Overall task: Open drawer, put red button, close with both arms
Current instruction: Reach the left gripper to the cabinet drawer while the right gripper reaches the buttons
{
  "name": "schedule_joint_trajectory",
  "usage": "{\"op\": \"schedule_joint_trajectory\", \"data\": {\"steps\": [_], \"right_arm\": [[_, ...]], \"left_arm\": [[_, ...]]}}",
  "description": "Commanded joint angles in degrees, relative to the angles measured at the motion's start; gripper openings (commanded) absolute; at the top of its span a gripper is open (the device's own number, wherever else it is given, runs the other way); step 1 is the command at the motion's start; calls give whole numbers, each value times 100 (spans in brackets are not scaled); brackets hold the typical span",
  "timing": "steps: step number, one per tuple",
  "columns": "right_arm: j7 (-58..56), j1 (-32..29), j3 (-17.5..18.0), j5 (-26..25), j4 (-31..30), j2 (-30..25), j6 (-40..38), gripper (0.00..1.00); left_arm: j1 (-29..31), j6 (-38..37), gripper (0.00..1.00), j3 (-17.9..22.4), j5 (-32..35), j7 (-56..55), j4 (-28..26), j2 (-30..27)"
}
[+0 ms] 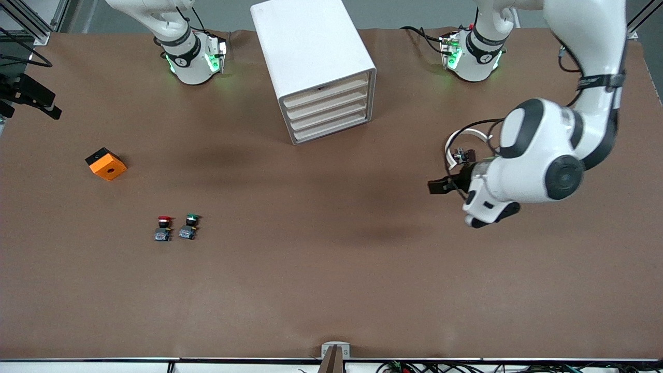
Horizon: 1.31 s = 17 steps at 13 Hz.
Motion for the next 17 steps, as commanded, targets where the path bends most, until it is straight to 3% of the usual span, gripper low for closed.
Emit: {"op": "schedule_joint_trajectory", "data": {"steps": [1, 5, 8, 12, 14, 17], "right_arm": [[19, 17, 10, -39, 27, -68, -12, 100], [89, -36, 1, -21, 62, 28, -29, 100], [20, -168, -34, -13, 133, 274, -30, 100], [46, -124, -25, -83, 151, 696, -21, 100], [19, -106, -25, -83, 142, 767, 5, 100], [11, -167, -25, -92, 387, 1398, 23, 100]], "left_arm": [[-454, -7, 100, 36, -78, -1263, 596, 698], [-903, 107, 100, 36, -157, -3040, 1054, 1393], [-1168, 555, 100, 36, -157, -4323, 1063, 1640], [-1221, 556, 100, 36, -1131, -5677, 1011, 1772], [-1360, 530, 100, 28, -1282, -6398, 993, 1816], [-1555, 477, 100, 28, -1799, -7121, 976, 1869]]}}
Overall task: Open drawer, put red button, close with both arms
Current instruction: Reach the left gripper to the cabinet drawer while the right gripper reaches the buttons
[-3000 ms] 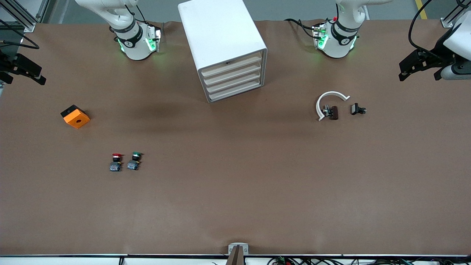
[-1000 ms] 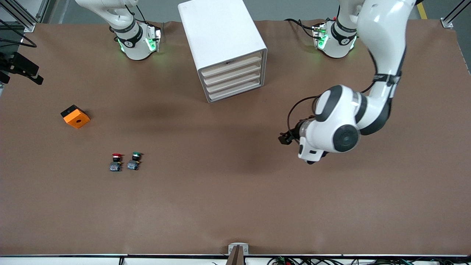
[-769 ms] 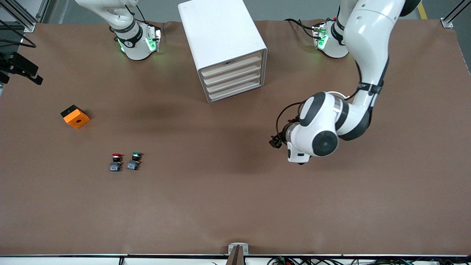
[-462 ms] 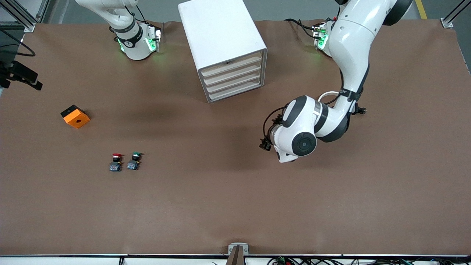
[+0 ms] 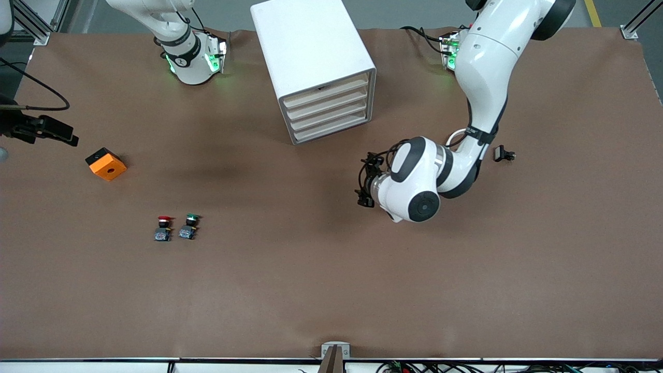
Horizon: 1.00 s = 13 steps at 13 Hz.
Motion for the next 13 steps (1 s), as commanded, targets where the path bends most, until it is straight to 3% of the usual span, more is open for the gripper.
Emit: {"op": "schedule_joint_trajectory", "data": {"steps": [1, 3, 9, 13], "right_arm": [[6, -88, 29, -95, 405, 552, -58, 100], [33, -53, 29, -61, 379, 598, -15, 100], [569, 175, 64, -17, -666, 1053, 2206, 100], [569, 167, 64, 263, -972, 1441, 3111, 100]], "left_arm": [[-178, -199, 100, 39, -636, -364, 26, 70], [-178, -462, 100, 39, -1225, -591, 8, 113], [-178, -1841, 100, 39, -2026, -2059, 17, 490], [-283, -2089, 83, 39, -2299, -2350, 17, 746]]}}
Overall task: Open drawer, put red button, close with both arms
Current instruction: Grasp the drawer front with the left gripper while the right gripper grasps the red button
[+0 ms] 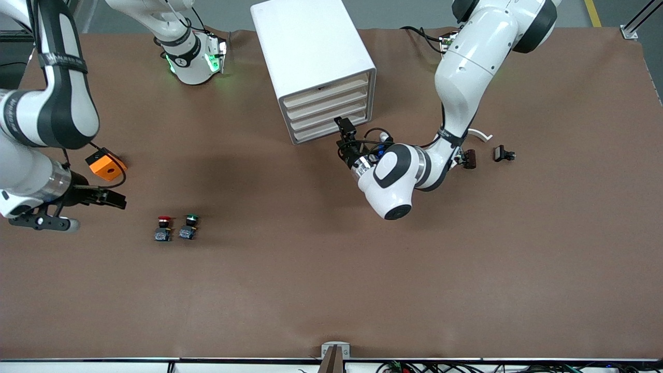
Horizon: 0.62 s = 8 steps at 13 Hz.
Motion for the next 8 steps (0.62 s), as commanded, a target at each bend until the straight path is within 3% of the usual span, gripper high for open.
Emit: {"op": "schedule_joint_trajectory", "data": {"steps": [1, 3, 5, 8], "right_arm": [[79, 6, 8, 263, -554, 44, 851, 100], [62, 24, 8, 264, -943, 244, 1651, 100], [-17, 24, 8, 246, -944, 622, 2066, 100], [-17, 41, 8, 220, -927, 992, 2612, 100]], "left_arm": [[-112, -141, 78, 23, -291, -190, 59, 162], [-226, -220, 78, -38, -319, -181, 59, 224], [-236, -343, 65, -47, -319, -173, 59, 285], [-323, -475, 64, -64, -327, -155, 68, 312]]}}
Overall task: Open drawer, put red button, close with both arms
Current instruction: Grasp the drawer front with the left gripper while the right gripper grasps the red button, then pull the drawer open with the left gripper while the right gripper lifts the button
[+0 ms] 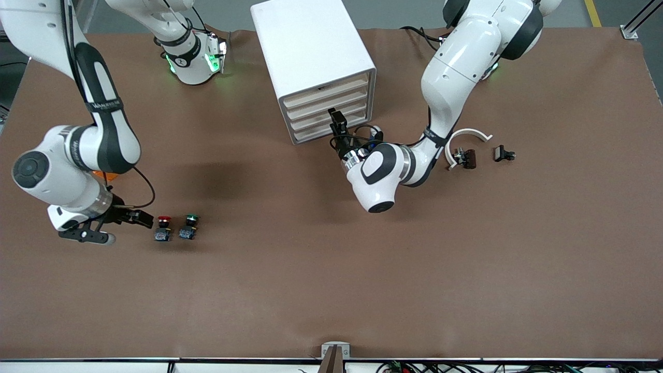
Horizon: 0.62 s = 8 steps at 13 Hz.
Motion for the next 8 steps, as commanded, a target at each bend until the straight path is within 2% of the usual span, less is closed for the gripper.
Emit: {"op": "schedule_joint_trajectory", "data": {"steps": [1, 4, 6, 8], "right_arm": [[-21, 67, 3, 40, 53, 236, 324, 100], [-65, 85, 3, 40, 62, 605, 851, 100], [-91, 85, 3, 31, 80, 755, 975, 100], [-223, 111, 3, 31, 185, 948, 975, 100]], "left_arm": [[-53, -222, 59, -4, -119, -66, 76, 33], [-44, -241, 53, -136, -207, -65, 76, 25], [-53, -241, 38, -136, -241, -65, 76, 33], [-53, -241, 31, -136, -251, -74, 76, 33]]}}
